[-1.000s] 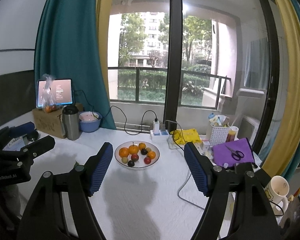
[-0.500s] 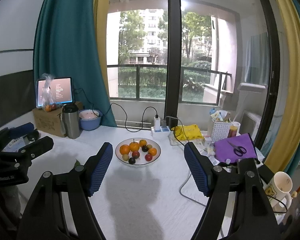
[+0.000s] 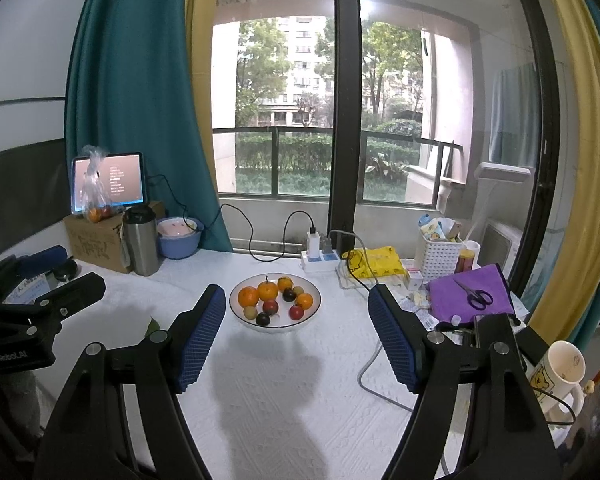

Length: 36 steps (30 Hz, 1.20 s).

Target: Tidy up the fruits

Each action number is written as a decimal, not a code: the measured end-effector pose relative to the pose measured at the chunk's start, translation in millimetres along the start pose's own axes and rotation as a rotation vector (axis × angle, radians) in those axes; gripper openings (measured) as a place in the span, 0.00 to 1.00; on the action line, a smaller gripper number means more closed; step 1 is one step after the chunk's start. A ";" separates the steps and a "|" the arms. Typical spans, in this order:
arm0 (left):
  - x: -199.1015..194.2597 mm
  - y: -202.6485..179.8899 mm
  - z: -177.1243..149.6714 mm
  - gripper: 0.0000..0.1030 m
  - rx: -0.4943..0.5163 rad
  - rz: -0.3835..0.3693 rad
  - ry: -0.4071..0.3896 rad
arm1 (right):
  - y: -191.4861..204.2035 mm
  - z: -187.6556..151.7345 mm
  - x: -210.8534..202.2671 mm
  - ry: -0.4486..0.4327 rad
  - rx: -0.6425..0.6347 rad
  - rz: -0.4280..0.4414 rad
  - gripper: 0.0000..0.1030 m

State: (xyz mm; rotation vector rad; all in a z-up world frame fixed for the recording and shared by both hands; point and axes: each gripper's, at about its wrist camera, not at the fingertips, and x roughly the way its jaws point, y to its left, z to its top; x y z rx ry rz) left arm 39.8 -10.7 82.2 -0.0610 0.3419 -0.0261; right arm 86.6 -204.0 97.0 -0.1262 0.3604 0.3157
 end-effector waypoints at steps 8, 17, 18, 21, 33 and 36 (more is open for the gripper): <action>0.1 -2.0 -0.5 0.91 0.005 -0.007 -0.003 | -4.6 -2.0 2.0 -0.003 0.010 -0.006 0.75; 1.6 -2.1 0.0 0.91 0.008 -0.008 -0.002 | -7.4 -2.7 3.5 0.004 0.014 -0.009 0.75; 1.7 -2.1 0.0 0.91 0.008 -0.008 -0.002 | -7.9 -3.1 3.7 0.004 0.015 -0.009 0.75; 1.5 -2.4 -0.1 0.91 0.009 -0.010 -0.002 | -8.3 -3.7 3.6 0.008 0.018 -0.011 0.75; 5.4 -5.1 0.9 0.91 0.016 -0.014 0.000 | -11.3 -4.2 5.6 0.016 0.024 -0.019 0.75; 5.1 -4.8 1.1 0.91 0.012 -0.016 0.002 | -10.7 -4.2 7.8 0.019 0.022 -0.017 0.75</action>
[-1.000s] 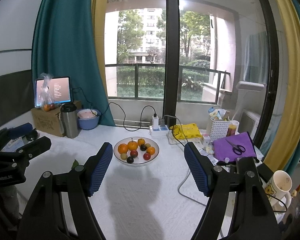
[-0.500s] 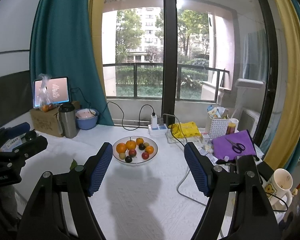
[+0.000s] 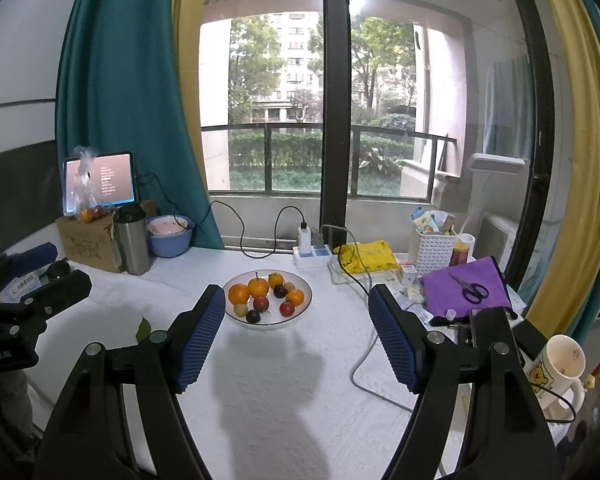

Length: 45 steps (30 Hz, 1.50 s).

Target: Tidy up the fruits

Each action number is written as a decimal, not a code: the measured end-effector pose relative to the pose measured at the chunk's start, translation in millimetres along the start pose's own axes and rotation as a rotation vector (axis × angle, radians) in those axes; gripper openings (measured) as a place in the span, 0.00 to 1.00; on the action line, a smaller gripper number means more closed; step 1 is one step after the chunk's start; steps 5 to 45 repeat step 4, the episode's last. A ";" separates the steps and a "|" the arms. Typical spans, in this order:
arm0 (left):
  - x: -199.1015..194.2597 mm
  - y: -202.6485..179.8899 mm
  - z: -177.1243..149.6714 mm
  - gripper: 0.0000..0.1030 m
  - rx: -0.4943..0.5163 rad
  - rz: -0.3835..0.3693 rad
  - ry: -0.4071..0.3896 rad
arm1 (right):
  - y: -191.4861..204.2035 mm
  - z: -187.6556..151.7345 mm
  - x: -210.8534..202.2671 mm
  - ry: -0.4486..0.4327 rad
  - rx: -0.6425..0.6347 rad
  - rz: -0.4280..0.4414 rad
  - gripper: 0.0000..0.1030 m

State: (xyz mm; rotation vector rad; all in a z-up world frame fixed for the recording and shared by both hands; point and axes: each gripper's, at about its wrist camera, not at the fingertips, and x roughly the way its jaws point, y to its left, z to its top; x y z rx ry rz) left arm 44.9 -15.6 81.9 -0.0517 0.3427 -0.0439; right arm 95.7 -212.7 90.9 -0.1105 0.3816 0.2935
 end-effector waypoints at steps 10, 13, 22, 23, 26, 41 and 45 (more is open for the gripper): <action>3.5 2.0 2.5 0.91 -0.012 0.008 -0.024 | 0.6 -0.1 7.2 0.011 -0.005 0.008 0.75; 3.5 2.0 2.5 0.91 -0.012 0.008 -0.024 | 0.6 -0.1 7.2 0.011 -0.005 0.008 0.75; 3.5 2.0 2.5 0.91 -0.012 0.008 -0.024 | 0.6 -0.1 7.2 0.011 -0.005 0.008 0.75; 3.5 2.0 2.5 0.91 -0.012 0.008 -0.024 | 0.6 -0.1 7.2 0.011 -0.005 0.008 0.75; 3.5 2.0 2.5 0.91 -0.012 0.008 -0.024 | 0.6 -0.1 7.2 0.011 -0.005 0.008 0.75; 3.5 2.0 2.5 0.91 -0.012 0.008 -0.024 | 0.6 -0.1 7.2 0.011 -0.005 0.008 0.75; 3.5 2.0 2.5 0.91 -0.012 0.008 -0.024 | 0.6 -0.1 7.2 0.011 -0.005 0.008 0.75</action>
